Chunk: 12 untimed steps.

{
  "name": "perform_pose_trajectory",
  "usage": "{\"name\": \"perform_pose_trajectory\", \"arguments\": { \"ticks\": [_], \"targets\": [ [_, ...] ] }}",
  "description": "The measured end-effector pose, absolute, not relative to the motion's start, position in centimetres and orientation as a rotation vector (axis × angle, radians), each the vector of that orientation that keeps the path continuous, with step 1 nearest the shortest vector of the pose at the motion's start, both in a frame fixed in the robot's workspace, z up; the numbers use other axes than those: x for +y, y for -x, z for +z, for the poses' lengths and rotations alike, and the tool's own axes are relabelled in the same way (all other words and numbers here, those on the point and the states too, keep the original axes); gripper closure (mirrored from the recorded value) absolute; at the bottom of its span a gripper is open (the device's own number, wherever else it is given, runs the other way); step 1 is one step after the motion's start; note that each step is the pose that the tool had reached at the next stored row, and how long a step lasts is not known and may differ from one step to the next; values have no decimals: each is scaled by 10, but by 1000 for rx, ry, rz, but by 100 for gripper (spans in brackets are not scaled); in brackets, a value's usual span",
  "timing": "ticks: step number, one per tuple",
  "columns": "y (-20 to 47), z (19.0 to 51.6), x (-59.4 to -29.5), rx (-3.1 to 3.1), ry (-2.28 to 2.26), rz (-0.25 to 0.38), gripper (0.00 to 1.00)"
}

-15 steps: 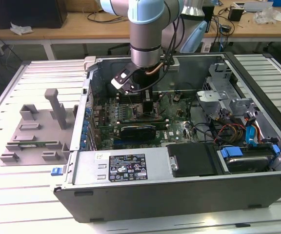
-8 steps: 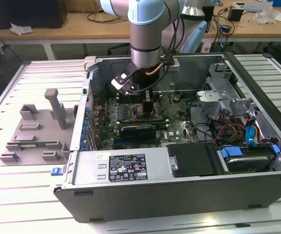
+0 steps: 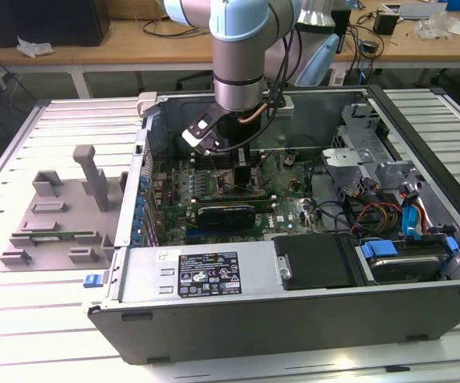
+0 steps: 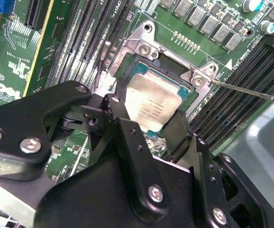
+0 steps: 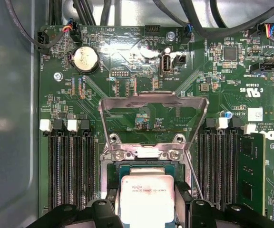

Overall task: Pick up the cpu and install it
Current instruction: 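Place the cpu into insertion slot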

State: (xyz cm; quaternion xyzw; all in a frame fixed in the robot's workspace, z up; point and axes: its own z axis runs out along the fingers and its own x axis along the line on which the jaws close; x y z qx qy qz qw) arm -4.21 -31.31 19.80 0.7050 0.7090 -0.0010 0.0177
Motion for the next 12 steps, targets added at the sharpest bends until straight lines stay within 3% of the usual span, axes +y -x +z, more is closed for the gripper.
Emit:
{"name": "perform_pose_trajectory", "arguments": {
  "ticks": [1,12],
  "targets": [
    [42,198,-313,2203,-2190,-3,38],
    [42,211,-313,2203,-2190,-3,38]
  ]
}}
